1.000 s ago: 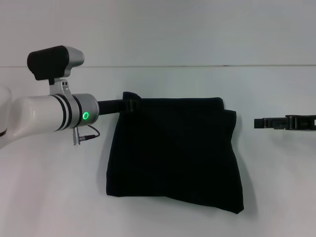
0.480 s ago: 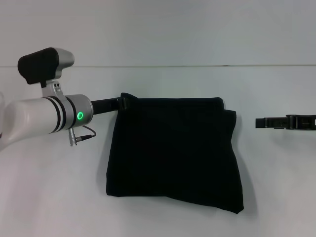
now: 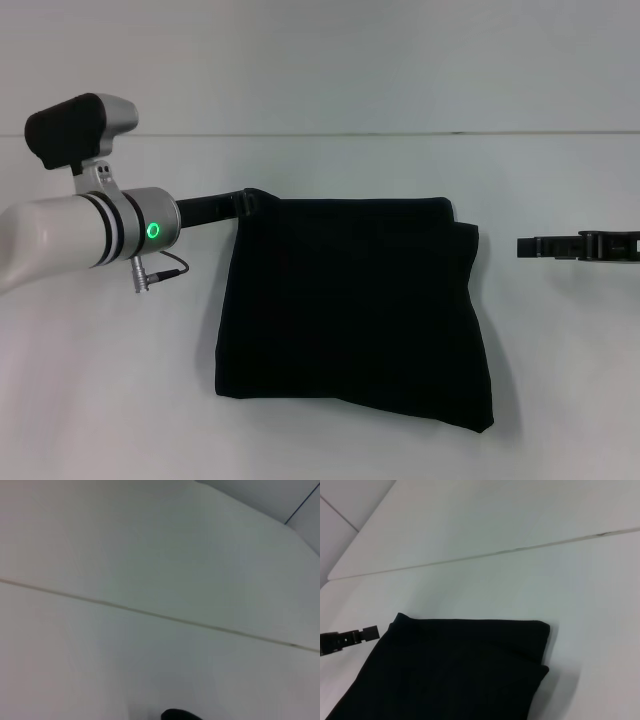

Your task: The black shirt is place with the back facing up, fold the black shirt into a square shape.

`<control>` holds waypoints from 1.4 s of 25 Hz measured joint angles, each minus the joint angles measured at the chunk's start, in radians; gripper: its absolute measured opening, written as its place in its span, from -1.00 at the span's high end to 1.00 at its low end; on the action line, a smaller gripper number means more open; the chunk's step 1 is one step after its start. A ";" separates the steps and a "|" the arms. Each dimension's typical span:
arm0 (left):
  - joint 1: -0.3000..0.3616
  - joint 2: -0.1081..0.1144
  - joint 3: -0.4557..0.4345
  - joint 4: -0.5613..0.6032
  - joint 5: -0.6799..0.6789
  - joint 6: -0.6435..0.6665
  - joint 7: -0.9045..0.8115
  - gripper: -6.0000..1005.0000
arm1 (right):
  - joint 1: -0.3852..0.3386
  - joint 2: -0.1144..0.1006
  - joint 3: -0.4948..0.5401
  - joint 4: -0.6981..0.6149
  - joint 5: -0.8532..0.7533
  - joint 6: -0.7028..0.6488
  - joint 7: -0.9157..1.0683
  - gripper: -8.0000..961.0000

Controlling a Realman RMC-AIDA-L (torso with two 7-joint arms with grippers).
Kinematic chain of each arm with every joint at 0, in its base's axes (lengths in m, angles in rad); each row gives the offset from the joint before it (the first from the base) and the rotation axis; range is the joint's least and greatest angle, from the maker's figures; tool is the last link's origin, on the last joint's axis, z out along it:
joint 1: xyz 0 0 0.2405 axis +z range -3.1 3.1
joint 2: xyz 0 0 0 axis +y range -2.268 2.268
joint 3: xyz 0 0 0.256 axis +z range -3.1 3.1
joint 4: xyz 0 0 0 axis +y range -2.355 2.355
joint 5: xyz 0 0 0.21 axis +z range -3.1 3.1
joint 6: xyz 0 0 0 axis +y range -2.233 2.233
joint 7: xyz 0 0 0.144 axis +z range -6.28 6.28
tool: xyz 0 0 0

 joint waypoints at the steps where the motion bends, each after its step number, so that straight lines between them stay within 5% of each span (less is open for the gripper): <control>1: 0.002 0.001 -0.004 0.005 0.000 0.012 -0.002 0.88 | 0.000 0.000 0.000 0.000 0.000 0.000 0.000 -0.80; 17: 0.117 0.015 -0.022 0.168 0.003 0.414 -0.029 0.20 | 0.021 0.002 0.001 0.035 0.000 -0.020 -0.015 -0.80; 22: 0.168 0.008 -0.021 0.251 0.002 0.617 0.016 -0.21 | 0.041 0.008 0.000 0.082 0.001 -0.021 -0.013 -0.80; 25: 0.194 0.008 -0.027 0.276 0.001 0.740 0.066 -0.67 | 0.054 0.018 0.000 0.097 0.002 -0.028 -0.011 -0.80; 28: 0.205 0.010 -0.042 0.281 0.005 0.837 0.112 -0.73 | 0.057 0.020 0.000 0.097 0.002 -0.061 0.002 -0.80; 35: 0.232 0.024 -0.048 0.292 0.014 0.981 0.214 -0.77 | 0.038 -0.014 -0.001 0.099 -0.017 -0.233 0.035 -0.80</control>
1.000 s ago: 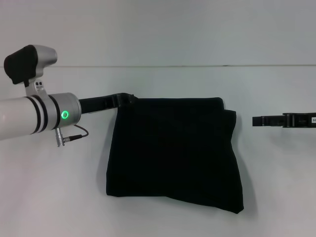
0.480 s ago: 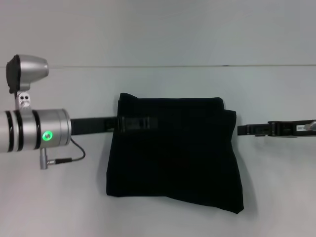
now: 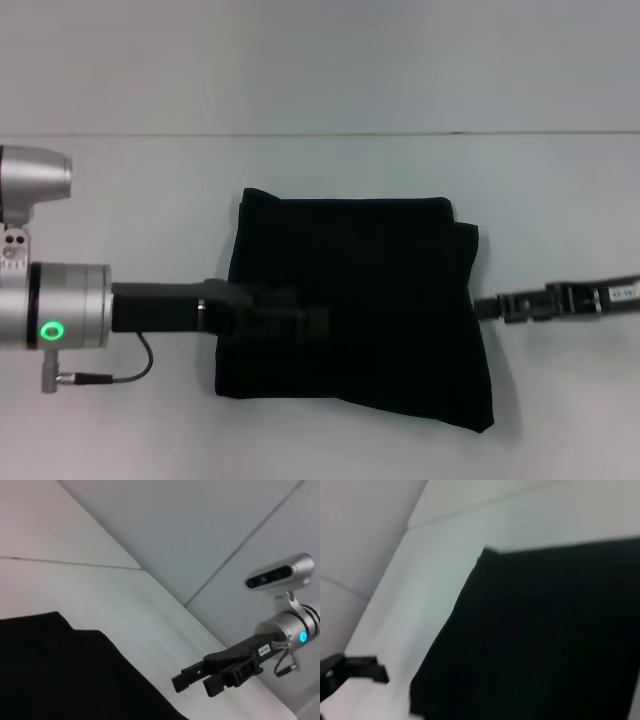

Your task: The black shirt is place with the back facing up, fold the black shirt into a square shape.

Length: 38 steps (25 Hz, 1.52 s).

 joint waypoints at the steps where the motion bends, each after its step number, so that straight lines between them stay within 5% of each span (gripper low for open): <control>1: 0.005 0.001 0.000 0.001 0.005 0.013 0.013 -0.77 | -0.003 -0.002 0.000 -0.001 -0.014 -0.026 0.010 -0.80; 8: 0.031 0.000 -0.001 0.025 0.077 0.065 0.084 -0.77 | -0.010 -0.006 -0.001 0.001 -0.075 -0.161 0.043 -0.80; 19: 0.043 0.001 -0.051 0.028 0.101 0.069 0.115 -0.78 | 0.016 0.014 -0.006 0.026 -0.157 -0.170 0.083 -0.80; 29: 0.042 0.001 -0.052 0.028 0.097 0.059 0.120 -0.78 | 0.039 0.058 -0.016 0.046 -0.159 -0.109 0.080 -0.80; 35: 0.037 0.002 -0.052 0.028 0.097 0.057 0.120 -0.78 | 0.029 0.063 -0.004 0.046 -0.154 -0.079 0.071 -0.64; 38: 0.037 0.003 -0.052 0.028 0.096 0.054 0.121 -0.78 | 0.022 0.063 0.007 0.046 -0.152 -0.065 0.053 -0.35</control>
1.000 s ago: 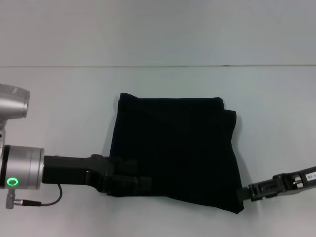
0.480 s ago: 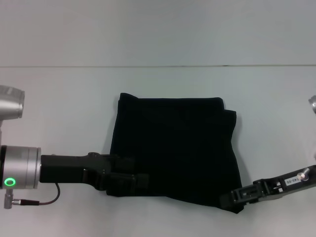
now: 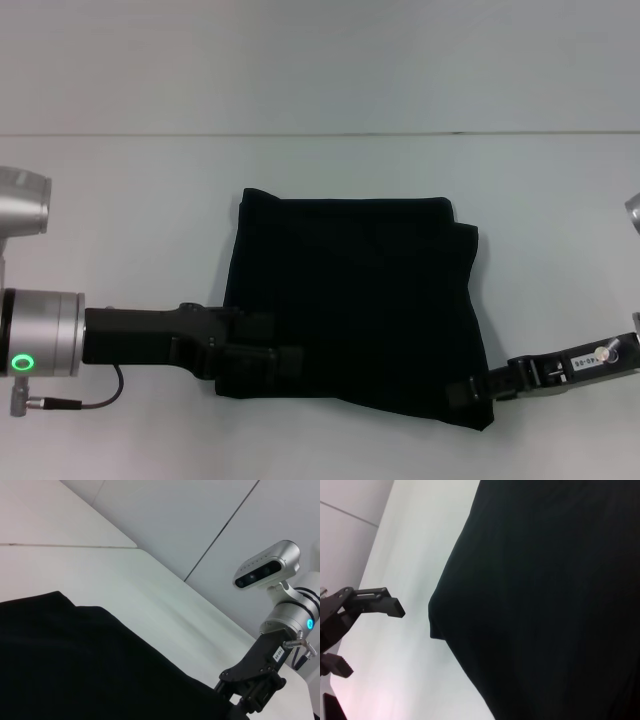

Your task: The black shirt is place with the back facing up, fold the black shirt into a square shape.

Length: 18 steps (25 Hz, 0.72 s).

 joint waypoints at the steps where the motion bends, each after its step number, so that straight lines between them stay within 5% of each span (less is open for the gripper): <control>1: 0.000 0.000 0.000 0.000 0.000 -0.003 0.000 -0.78 | -0.002 0.000 0.008 0.000 0.001 0.001 -0.012 -0.25; 18: -0.002 0.000 0.000 -0.005 -0.003 -0.014 0.000 -0.77 | -0.004 0.003 0.057 -0.013 0.039 -0.011 -0.082 0.69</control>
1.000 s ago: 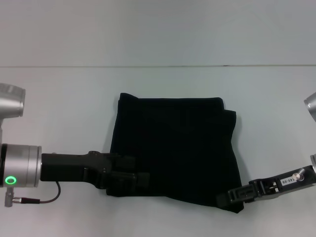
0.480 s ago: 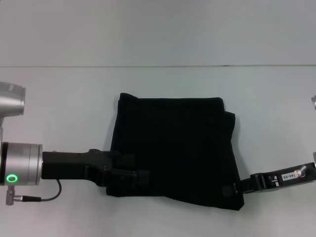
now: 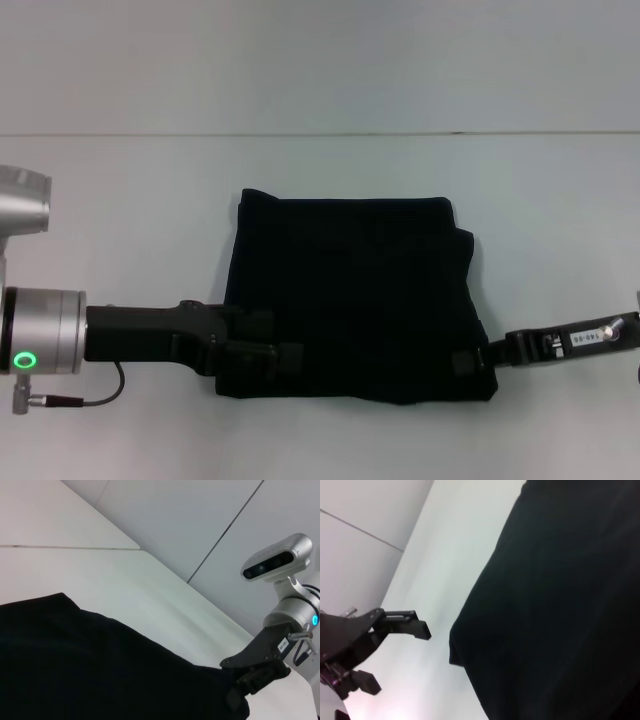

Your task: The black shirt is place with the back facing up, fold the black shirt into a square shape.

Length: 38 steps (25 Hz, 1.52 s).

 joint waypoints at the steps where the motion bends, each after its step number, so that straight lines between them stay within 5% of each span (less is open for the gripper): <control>1: 0.000 0.000 0.000 0.000 0.000 -0.002 0.000 -0.77 | 0.002 -0.003 0.000 -0.001 0.006 -0.001 -0.002 0.76; 23: -0.013 0.000 0.000 -0.005 -0.003 -0.022 -0.008 -0.77 | 0.065 -0.042 -0.004 -0.089 0.025 -0.034 0.020 0.83; 38: -0.008 -0.003 0.000 -0.006 -0.003 -0.024 -0.009 -0.77 | 0.020 -0.021 -0.060 -0.080 0.016 0.112 0.037 0.82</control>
